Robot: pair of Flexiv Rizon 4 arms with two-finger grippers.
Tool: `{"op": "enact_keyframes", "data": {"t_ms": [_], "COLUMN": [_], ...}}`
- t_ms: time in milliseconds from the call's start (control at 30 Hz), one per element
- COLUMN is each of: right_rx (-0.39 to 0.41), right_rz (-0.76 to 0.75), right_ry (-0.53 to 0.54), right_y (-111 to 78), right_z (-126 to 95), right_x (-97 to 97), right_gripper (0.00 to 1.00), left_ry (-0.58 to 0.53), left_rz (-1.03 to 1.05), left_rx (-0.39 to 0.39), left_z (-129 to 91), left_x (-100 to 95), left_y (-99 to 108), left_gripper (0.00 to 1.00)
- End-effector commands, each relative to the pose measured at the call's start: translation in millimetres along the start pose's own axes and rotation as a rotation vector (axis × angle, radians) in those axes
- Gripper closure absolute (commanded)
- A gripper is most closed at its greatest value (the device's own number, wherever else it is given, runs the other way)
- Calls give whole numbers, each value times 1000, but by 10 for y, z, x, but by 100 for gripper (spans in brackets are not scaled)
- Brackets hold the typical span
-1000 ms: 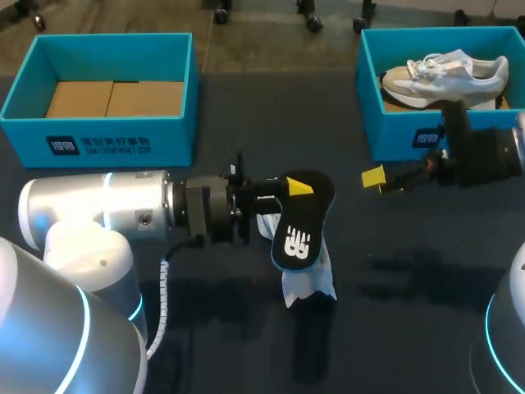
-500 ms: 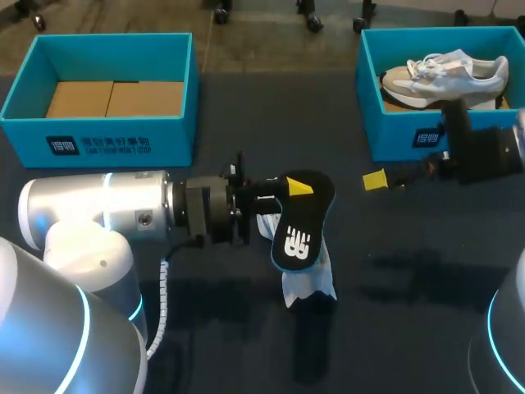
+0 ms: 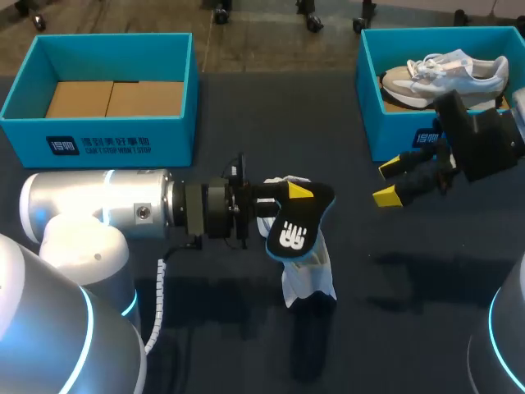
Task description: Take the shoe out of the shoebox, open the shoe tongue, remove and reinsert the insole, then place the shoe into the shoebox
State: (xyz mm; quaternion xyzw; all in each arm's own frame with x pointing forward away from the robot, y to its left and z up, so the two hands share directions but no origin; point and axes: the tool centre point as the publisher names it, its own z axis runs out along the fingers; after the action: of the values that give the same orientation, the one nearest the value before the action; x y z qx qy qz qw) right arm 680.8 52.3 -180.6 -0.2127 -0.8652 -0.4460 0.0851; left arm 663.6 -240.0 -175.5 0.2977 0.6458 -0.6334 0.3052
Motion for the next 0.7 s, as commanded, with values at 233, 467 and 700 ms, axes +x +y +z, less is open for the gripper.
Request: {"op": "enact_keyframes", "data": {"t_ms": [233, 467, 700], "right_rx": [-7, 36, 36], "right_rz": [-127, -350, -350], "right_ry": [-45, -31, -31], "right_y": [-99, -210, -210], "right_z": [10, 67, 67], "right_x": [-130, -218, -218], "right_gripper": [0, 0, 0], "left_ry": [-32, -58, -66], "left_rz": [-32, -67, -64], "left_rx": [-20, -35, -56], "left_z": [-98, -117, -74], "left_x": [149, 266, 345], "left_y": [117, 179, 257], "left_gripper": [100, 100, 100]}}
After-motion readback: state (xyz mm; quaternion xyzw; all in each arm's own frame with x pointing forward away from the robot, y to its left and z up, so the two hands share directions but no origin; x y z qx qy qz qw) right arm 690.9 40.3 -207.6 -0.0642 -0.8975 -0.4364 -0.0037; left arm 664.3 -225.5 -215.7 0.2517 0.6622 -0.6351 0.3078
